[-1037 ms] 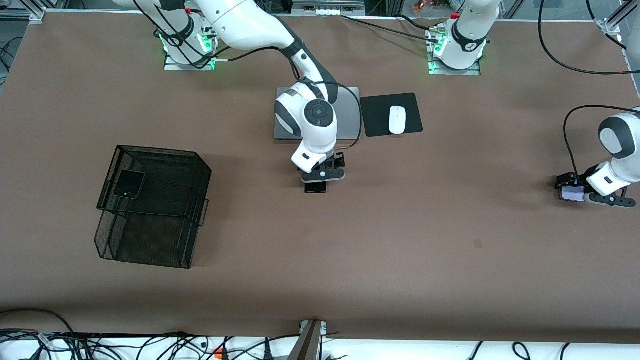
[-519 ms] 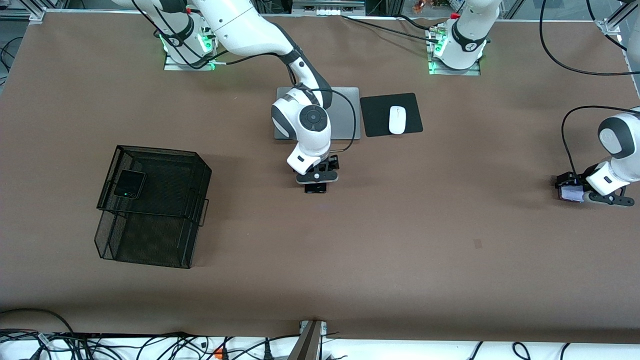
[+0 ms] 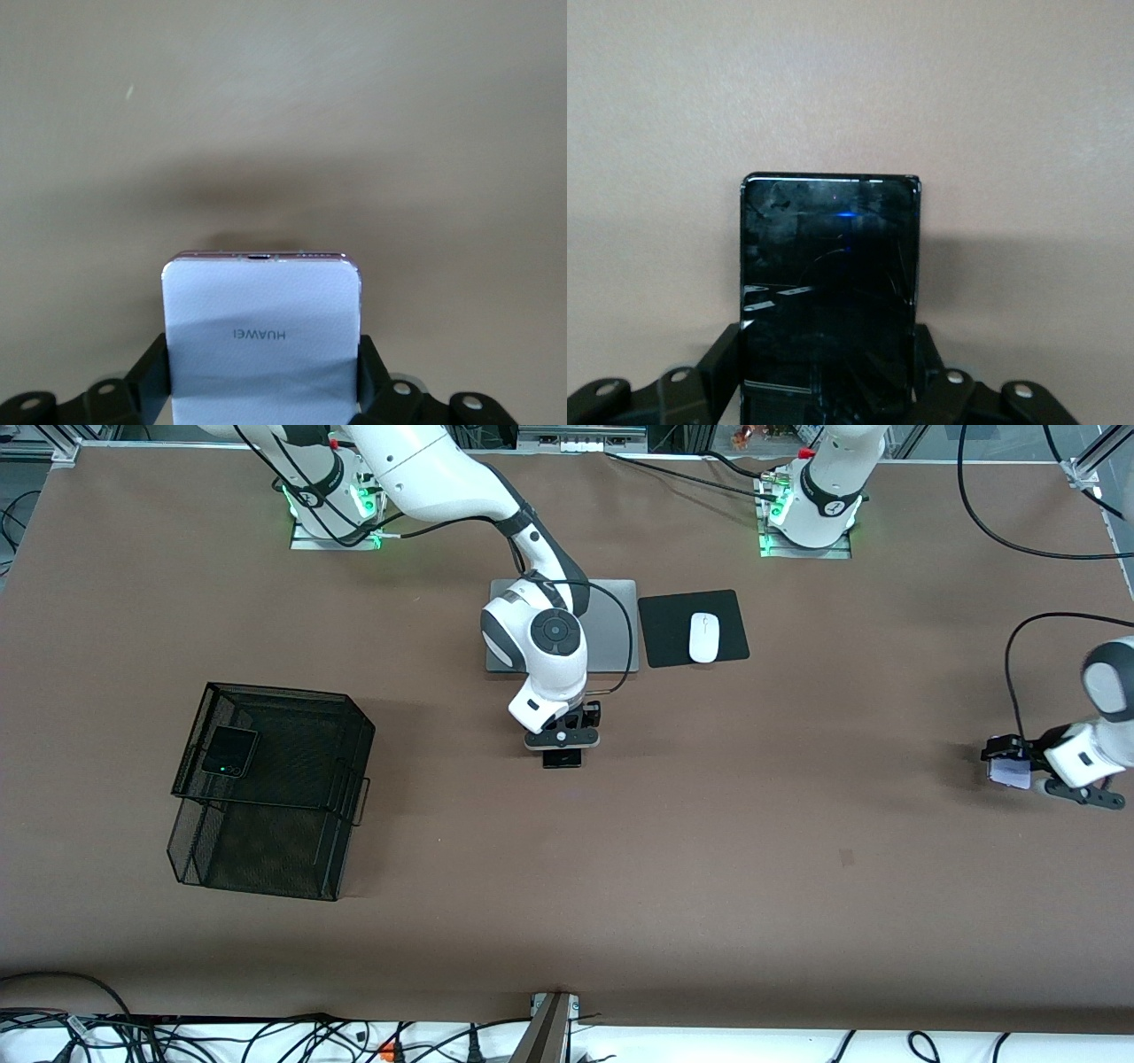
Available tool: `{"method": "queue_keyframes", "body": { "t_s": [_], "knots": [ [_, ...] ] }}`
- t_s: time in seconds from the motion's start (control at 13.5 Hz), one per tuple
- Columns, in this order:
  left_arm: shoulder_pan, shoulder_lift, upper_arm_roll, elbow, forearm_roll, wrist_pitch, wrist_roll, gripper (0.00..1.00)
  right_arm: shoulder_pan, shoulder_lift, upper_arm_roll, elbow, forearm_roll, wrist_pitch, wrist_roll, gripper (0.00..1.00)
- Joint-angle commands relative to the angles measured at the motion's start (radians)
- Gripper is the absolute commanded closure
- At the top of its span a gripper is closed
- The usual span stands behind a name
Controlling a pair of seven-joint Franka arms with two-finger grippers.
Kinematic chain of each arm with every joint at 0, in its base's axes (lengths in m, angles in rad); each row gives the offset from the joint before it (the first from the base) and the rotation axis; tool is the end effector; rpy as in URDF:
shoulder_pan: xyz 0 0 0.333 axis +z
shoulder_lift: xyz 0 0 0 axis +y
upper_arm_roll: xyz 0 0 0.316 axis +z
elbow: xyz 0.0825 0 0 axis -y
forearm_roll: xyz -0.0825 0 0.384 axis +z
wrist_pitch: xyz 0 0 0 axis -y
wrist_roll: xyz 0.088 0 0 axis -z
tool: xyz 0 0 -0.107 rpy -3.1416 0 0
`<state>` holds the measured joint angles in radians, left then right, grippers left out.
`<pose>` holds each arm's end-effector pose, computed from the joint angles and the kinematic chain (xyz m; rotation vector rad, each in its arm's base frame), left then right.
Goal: Place phones with both arms
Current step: 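Carry the black phone to the basket while the left gripper moves the white phone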
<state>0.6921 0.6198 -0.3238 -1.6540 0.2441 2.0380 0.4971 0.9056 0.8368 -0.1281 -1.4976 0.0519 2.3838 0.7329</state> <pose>0.6028 0.2709 0.2491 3.0407 -0.3409 -0.2835 0.5006 0.5151 0.1785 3.1350 0.0822 0.1258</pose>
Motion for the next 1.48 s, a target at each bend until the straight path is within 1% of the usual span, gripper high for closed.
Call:
{"method": "queue_keyframes", "body": {
  "t_s": [0.0,0.15,0.3,0.44,0.52,0.59,0.67,0.74,0.81,0.89,0.96,1.04,1.19,1.26,1.33,1.41],
  "knots": [
    [-0.092,-0.012,-0.035,0.158,0.009,-0.241,-0.107,0.72,0.004,-0.108,-0.03,0.0,0.016,-0.115,0.0,1.0],
    [-0.216,-0.012,-0.035,0.206,0.009,-0.327,-0.227,0.71,-0.004,-0.192,-0.077,0.01,0.017,-0.239,-0.015,1.0],
    [-0.332,-0.005,-0.035,0.207,0.007,-0.34,-0.316,0.72,-0.052,-0.272,-0.094,0.008,0.019,-0.357,-0.085,1.0],
    [-0.448,0.001,-0.035,0.206,0.003,-0.341,-0.44,0.72,-0.126,-0.349,-0.116,-0.007,0.019,-0.463,-0.162,1.0],
    [-0.51,0.012,-0.035,0.207,-0.023,-0.338,-0.486,0.72,-0.149,-0.382,-0.14,-0.032,0.019,-0.495,-0.212,1.0],
    [-0.566,0.027,-0.035,0.209,-0.081,-0.335,-0.541,0.72,-0.16,-0.422,-0.18,-0.082,0.019,-0.5,-0.272,1.0],
    [-0.618,0.049,-0.035,0.211,-0.165,-0.325,-0.613,0.71,-0.16,-0.473,-0.232,-0.154,0.02,-0.482,-0.344,1.0],
    [-0.662,0.078,-0.035,0.212,-0.24,-0.282,-0.662,0.69,-0.16,-0.514,-0.279,-0.22,0.019,-0.45,-0.407,1.0],
    [-0.712,0.095,-0.035,0.211,-0.281,-0.197,-0.692,0.68,-0.16,-0.548,-0.326,-0.281,0.02,-0.418,-0.478,1.0],
    [-0.756,0.113,-0.034,0.208,-0.29,-0.111,-0.719,0.68,-0.16,-0.568,-0.375,-0.329,0.02,-0.387,-0.539,1.0],
    [-0.797,0.136,-0.034,0.206,-0.29,-0.038,-0.75,0.68,-0.16,-0.57,-0.407,-0.355,0.02,-0.367,-0.582,1.0],
    [-0.851,0.161,-0.034,0.206,-0.289,0.012,-0.784,0.68,-0.163,-0.561,-0.432,-0.38,0.041,-0.344,-0.616,1.0],
    [-0.971,0.196,-0.034,0.195,-0.29,0.187,-0.906,0.68,-0.206,-0.53,-0.438,-0.435,0.092,-0.25,-0.688,1.0],
    [-1.017,0.224,-0.031,0.197,-0.284,0.252,-0.989,0.68,-0.206,-0.501,-0.438,-0.437,0.104,-0.232,-0.694,1.0],
    [-1.051,0.248,-0.029,0.198,-0.279,0.308,-1.043,0.66,-0.208,-0.481,-0.438,-0.435,0.117,-0.216,-0.696,1.0],
    [-1.068,0.259,-0.029,0.197,-0.275,0.341,-1.052,0.58,-0.209,-0.464,-0.438,-0.432,0.126,-0.201,-0.699,1.0]
  ]
}}
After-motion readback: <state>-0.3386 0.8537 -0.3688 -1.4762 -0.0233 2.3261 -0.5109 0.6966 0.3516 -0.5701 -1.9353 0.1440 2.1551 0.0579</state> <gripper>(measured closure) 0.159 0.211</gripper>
